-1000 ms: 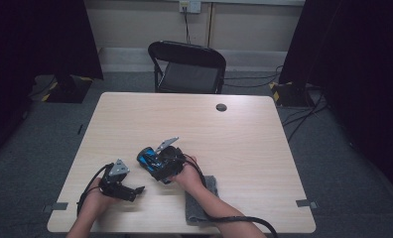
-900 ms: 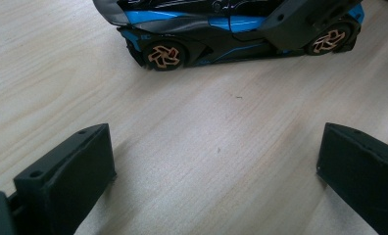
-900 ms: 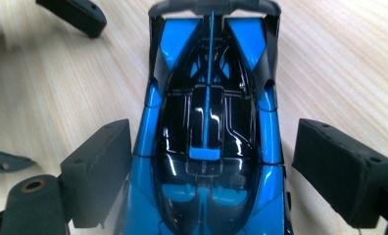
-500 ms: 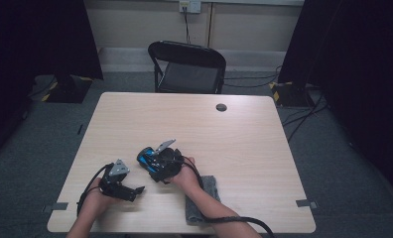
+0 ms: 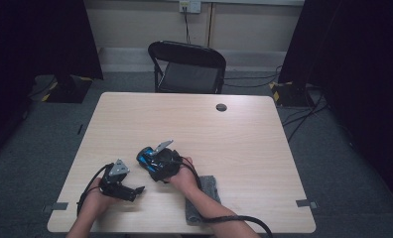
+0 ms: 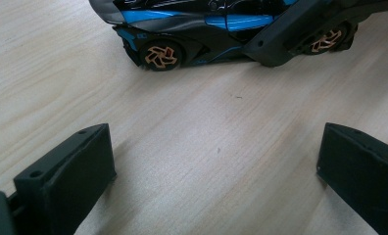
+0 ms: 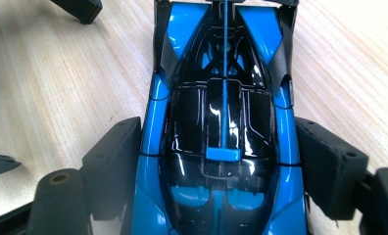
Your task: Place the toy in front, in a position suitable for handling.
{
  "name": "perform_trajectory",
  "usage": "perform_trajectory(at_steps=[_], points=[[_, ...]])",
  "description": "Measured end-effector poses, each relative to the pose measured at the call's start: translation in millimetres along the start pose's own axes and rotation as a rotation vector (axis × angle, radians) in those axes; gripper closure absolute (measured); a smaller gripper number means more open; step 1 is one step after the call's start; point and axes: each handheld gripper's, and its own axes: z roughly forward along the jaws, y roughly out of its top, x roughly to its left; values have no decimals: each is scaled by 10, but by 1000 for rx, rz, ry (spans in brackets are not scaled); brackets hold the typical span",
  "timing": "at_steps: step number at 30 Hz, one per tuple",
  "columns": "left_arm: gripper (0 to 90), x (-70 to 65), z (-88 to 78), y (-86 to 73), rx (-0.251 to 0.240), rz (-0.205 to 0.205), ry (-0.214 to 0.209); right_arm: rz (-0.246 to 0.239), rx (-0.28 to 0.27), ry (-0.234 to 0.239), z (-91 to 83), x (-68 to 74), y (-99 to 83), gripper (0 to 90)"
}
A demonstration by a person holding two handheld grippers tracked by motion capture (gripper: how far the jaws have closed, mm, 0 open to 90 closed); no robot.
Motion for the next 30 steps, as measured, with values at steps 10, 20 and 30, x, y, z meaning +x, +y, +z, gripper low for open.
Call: perform_trajectory(at_steps=[10,20,30], points=[[0,0,0,0,-1,0,0,-10,23,-1,-39,-14,18,250],[0,0,0,0,0,0,0,-21,30,14,-147,-48,87,251],[0,0,0,0,0,0,0,-5,44,19,-136,-110,0,252]])
